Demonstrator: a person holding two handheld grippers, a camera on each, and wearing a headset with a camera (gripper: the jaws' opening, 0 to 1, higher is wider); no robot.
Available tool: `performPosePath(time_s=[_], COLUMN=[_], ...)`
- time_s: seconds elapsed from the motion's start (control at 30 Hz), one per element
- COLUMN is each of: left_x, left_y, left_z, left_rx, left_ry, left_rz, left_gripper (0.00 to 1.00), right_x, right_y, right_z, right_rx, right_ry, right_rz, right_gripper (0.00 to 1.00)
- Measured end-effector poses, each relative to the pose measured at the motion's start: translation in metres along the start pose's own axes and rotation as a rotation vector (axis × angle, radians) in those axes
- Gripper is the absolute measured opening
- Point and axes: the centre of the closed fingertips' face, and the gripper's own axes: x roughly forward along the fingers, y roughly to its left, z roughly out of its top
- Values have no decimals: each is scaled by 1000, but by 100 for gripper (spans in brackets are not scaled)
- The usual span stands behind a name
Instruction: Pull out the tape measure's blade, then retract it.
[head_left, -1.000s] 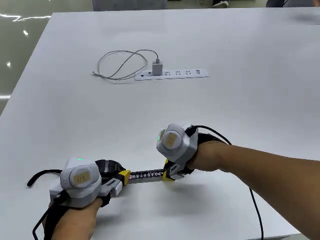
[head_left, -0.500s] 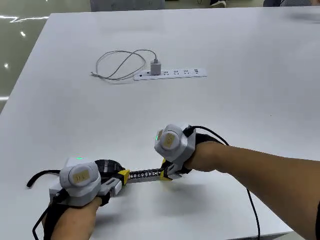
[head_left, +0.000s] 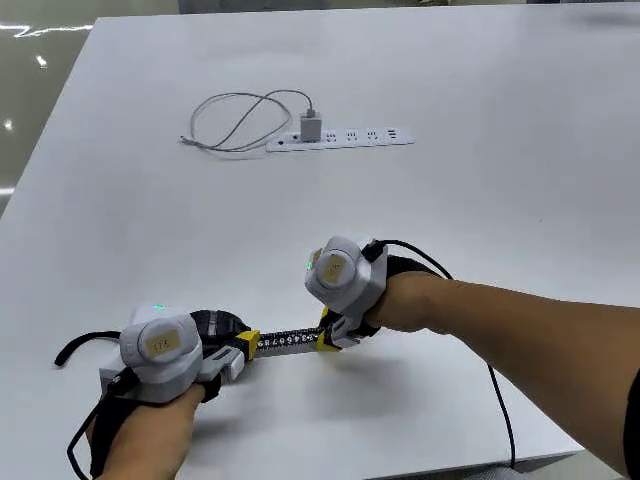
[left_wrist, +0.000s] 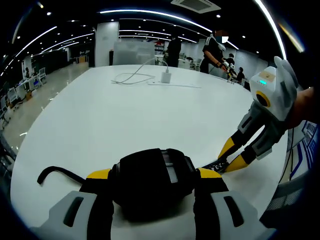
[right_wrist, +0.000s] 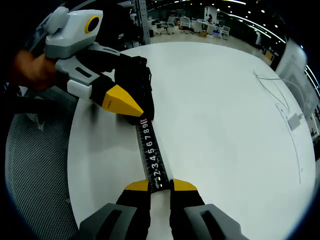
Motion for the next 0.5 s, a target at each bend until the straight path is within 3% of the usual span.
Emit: performPosePath(time_s=[0.17, 0.4, 0.5], left_x=[0, 0, 0], left_y=[0, 0, 0], left_z=[0, 0, 0], left_rx=[0, 3, 5], left_ry=[2, 3, 5], left_rz=[-2, 0, 1], left_gripper=[61, 61, 61], right_x=[1, 1, 3], right_y=[1, 1, 2], right_z=[1, 3, 4], right_rx=[-35, 7, -40], right_ry=[-12, -33, -35], right_rz=[3, 19, 5], right_gripper=[9, 10, 9])
